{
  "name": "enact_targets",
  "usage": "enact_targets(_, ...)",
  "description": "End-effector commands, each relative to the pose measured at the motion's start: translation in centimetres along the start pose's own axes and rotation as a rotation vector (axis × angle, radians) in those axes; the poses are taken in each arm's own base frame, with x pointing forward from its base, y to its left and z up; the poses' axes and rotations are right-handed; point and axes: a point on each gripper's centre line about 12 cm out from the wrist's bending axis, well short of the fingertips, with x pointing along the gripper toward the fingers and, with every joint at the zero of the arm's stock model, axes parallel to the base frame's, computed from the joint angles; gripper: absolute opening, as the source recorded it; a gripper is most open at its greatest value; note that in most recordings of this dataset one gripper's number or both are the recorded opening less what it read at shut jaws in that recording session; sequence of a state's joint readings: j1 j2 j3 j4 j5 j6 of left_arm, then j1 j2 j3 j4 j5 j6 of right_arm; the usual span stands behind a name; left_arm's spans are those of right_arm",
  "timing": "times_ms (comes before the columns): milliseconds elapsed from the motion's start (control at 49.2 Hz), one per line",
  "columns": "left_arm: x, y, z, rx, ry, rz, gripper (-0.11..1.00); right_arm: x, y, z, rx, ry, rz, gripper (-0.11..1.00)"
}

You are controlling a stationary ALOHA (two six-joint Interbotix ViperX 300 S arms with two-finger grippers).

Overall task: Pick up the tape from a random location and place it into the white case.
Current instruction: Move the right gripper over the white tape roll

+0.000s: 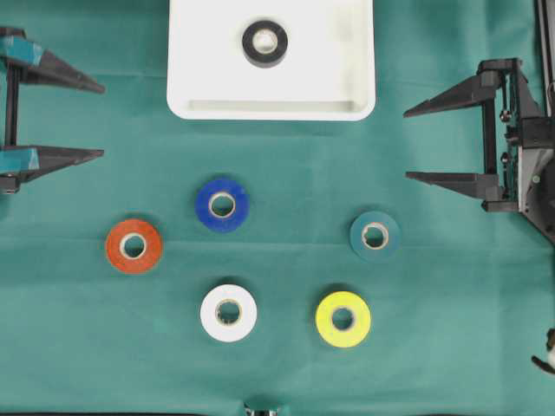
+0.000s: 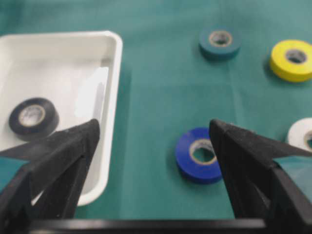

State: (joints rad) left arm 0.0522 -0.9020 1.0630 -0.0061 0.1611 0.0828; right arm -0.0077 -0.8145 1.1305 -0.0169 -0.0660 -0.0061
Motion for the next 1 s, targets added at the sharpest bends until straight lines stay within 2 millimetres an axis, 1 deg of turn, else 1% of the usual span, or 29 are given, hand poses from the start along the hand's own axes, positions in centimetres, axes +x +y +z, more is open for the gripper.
enact_targets(0,-0.1,0.0,-0.5,-0.004,-0.044,0.005,0.98,0.1,0.0,0.2,0.000,-0.008,-0.002,0.89)
enact_targets(163,-0.3,-0.1,-1.9,-0.005,-0.066,0.007,0.98,0.1,0.0,-0.1,0.000,-0.003,-0.001,0.89)
enact_targets(244,-0.2,-0.1,-2.1,-0.004,-0.064,0.007,0.98,0.1,0.0,-0.2,0.000,-0.002,-0.001,0.89)
enact_targets(732,-0.3,0.0,-1.9,-0.007,-0.074,0.014,0.98,0.1,0.0,-0.2,0.008,0.000,-0.002,0.89)
enact_targets(833,-0.3,0.0,-1.9,-0.007,-0.074,0.014,0.98,0.1,0.2,-0.2,0.007,0.001,0.009,0.89)
enact_targets(976,-0.3,0.0,-1.9,-0.007,-0.074,0.014,0.98,0.1,1.1,-0.1,-0.003,0.001,0.047,0.89)
